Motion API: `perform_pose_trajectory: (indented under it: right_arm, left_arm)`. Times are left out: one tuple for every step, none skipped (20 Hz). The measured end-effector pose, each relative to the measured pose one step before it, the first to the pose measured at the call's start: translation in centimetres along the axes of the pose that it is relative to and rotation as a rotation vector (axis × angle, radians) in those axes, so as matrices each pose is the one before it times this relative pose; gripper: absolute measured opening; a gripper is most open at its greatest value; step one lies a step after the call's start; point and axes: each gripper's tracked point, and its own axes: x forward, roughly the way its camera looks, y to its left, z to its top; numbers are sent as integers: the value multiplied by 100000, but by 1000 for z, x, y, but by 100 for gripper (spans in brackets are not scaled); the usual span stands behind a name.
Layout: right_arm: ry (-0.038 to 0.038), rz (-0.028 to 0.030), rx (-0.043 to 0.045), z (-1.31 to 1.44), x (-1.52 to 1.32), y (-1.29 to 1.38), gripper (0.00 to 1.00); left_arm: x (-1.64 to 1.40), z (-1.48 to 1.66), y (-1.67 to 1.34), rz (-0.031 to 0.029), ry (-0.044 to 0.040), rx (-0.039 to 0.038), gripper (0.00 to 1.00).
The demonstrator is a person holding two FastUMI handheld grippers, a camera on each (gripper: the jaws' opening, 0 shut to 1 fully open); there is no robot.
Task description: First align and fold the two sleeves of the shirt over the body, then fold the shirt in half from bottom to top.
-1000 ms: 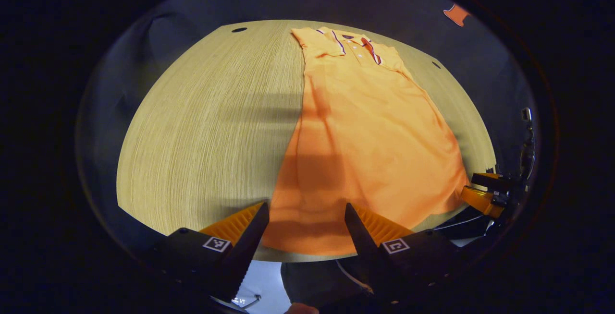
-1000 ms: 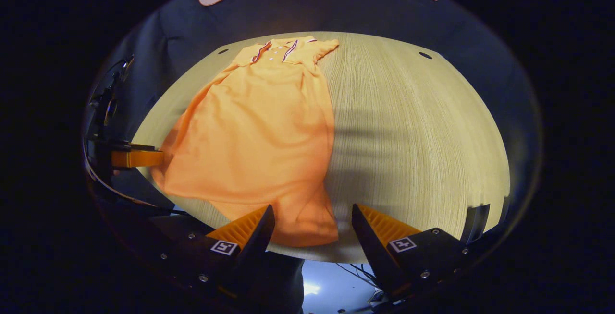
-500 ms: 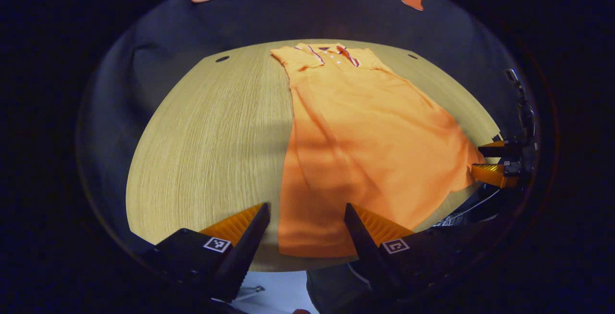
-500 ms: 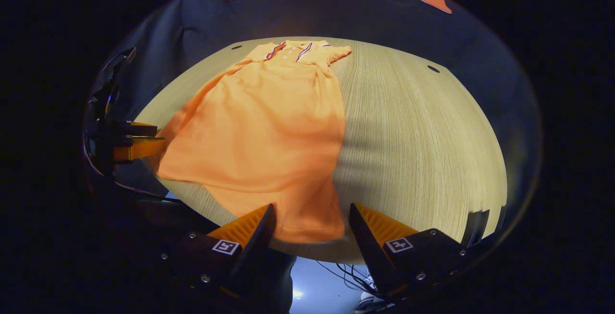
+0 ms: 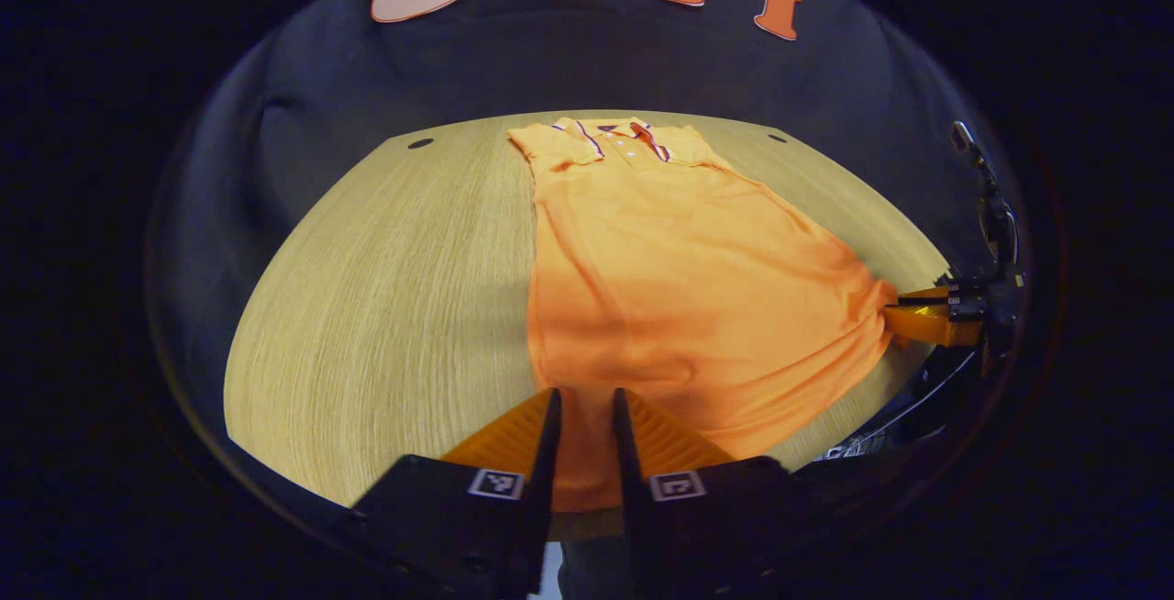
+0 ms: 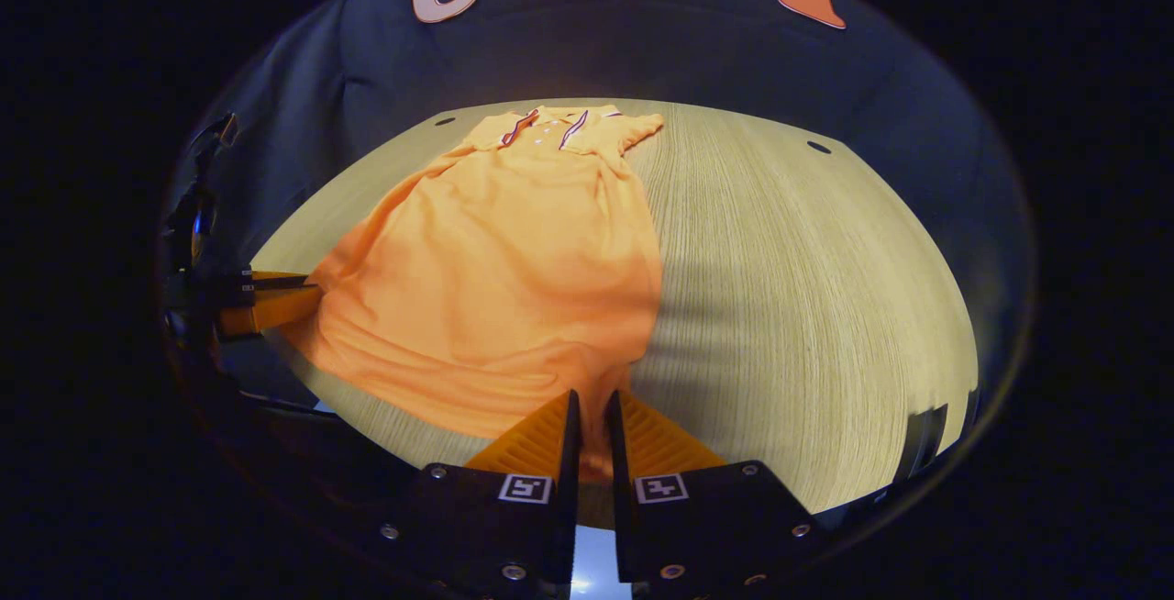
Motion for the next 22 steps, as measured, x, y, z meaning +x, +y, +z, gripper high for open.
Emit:
perform_pose_trajectory:
  right_arm:
    - [-29, 2311, 4226, 258, 172, 372, 4]
    - [2224, 4511, 4171, -49, 67, 769, 5]
    - [-34, 1105, 3803, 190, 67, 154, 5]
    - [-187, 2840, 2435, 252, -87, 545, 5]
    - [-1299, 1174, 2305, 480, -171, 145, 5]
    - [-781, 2069, 2303, 454, -68, 563, 5]
    - [-1129, 1177, 1467, 554, -18, 282, 5]
    - [-1100, 1636, 1222, 647, -147, 438, 5]
    - [-1317, 1385, 1102, 625, -91, 267, 5]
    - [-512, 1731, 1105, 559, -130, 450, 5]
    - [-1130, 896, 1022, 726, -217, 215, 5]
    - [-1452, 1206, 877, 829, -190, 244, 5]
    - [-904, 872, 677, 539, -142, 275, 5]
    - [-772, 1339, 281, 596, -103, 369, 5]
    - [-930, 41, -450, 468, -58, -20, 5]
    - [-365, 900, -243, 394, -90, 194, 5]
    - [-1100, 82, -382, 518, -240, 125, 5]
    - [-640, 1122, -173, 493, -471, 178, 5]
    - [-1052, 70, -440, 521, -471, -66, 5]
    - [-539, 931, -544, 474, -233, 147, 5]
    - [-1041, -93, -764, 674, -78, -66, 5]
    - [-869, 804, -656, 668, 19, 95, 5]
  left_arm:
    - [526, 191, -100, 44, 836, 1408, 5]
    - [-158, 41, 72, 228, 1342, 509, 7]
    - [128, 83, 39, -827, 947, -878, 3]
    - [-141, 75, -123, -568, 1465, -4078, 3]
    - [-164, 183, -113, -1395, 573, -4023, 1]
    - [-177, 348, 128, 28, -634, -2007, 1]
    - [-292, 486, 356, 641, -654, -834, 1]
    - [-65, 529, 132, 28, -643, -683, 1]
    - [-216, 866, -214, -809, -1666, -899, 1]
    - [-323, 725, -276, -639, -1347, -404, 1]
    - [-228, 791, -285, -432, -1692, -106, 1]
    - [-249, 857, -179, -458, -1285, 46, 1]
    - [-221, 824, -103, -249, -1398, -239, 1]
    - [-131, 762, -207, -386, -1317, -414, 1]
    - [-192, 683, -54, 282, -939, -445, 1]
    - [-100, 573, 1, 52, -1318, -245, 1]
    - [-224, 755, -21, 224, -1353, -508, 1]
    - [-79, 618, -97, 23, -844, 68, 1]
    - [-11, 771, -17, 452, -1295, 100, 1]
    - [39, 608, -37, 240, -741, 76, 1]
    - [54, 751, 32, 471, -1343, -333, 1]
    - [-281, 417, 15, 455, -779, -661, 1]
